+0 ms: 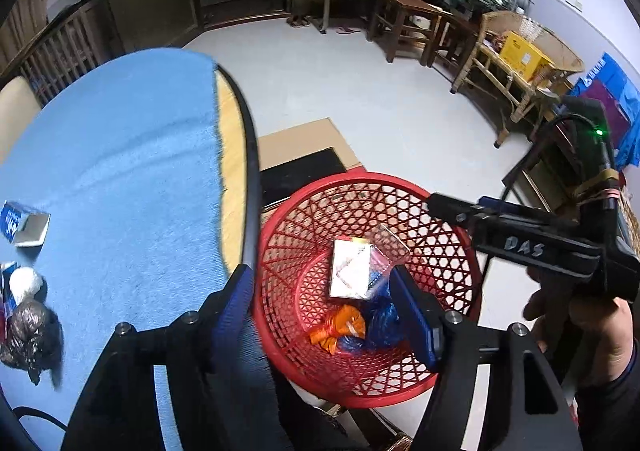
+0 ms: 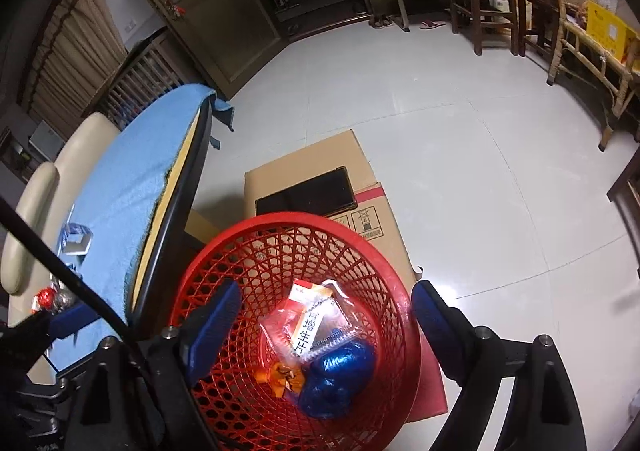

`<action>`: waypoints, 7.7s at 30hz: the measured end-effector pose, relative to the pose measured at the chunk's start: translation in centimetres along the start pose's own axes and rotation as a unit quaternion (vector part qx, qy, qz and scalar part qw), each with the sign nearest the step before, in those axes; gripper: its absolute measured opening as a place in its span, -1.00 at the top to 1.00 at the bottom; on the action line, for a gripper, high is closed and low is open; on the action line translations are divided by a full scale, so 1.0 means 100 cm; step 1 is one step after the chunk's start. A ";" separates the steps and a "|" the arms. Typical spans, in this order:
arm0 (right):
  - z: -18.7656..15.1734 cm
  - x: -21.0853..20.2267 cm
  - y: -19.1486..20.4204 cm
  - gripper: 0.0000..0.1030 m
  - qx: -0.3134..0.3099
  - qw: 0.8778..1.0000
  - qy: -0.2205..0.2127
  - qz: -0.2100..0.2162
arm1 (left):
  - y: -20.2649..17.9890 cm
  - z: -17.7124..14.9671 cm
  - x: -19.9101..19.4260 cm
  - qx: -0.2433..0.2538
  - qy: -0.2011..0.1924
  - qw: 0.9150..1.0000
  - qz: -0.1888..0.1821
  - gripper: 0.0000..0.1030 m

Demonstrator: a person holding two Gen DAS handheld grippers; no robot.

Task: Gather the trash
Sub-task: 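Open both grippers over the wastebasket and return toward the table, then lower the left gripper onto the black plastic bag and close it, then lift the black bag with the left gripper while the right grasps the white crumpled tissue, then carry the black bag and white tissue over the red wastebasket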

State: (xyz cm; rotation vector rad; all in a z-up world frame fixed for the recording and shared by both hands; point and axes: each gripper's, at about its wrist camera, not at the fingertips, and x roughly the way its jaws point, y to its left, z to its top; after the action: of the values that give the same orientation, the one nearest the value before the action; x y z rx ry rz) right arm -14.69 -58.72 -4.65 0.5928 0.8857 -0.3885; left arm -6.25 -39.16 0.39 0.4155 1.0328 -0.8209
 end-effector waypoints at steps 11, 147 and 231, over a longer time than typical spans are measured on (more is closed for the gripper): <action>0.001 -0.008 0.020 -0.73 -0.011 1.000 -0.007 0.006 | 0.050 -0.020 -0.017 -0.047 0.004 0.998 0.032 -0.38; -0.145 0.021 0.395 0.12 -0.335 0.900 0.090 0.263 | 0.315 -0.221 -0.118 -0.354 0.012 0.888 0.293 0.30; -0.032 -0.048 0.087 0.12 -0.043 0.996 -0.050 0.056 | 0.069 -0.024 -0.042 -0.033 -0.064 0.991 0.115 0.31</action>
State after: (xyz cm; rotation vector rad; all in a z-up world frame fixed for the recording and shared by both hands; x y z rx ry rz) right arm -14.72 -49.64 0.44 0.5373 0.7663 -0.2743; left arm -3.47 -31.53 2.48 0.4118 0.8727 -0.5964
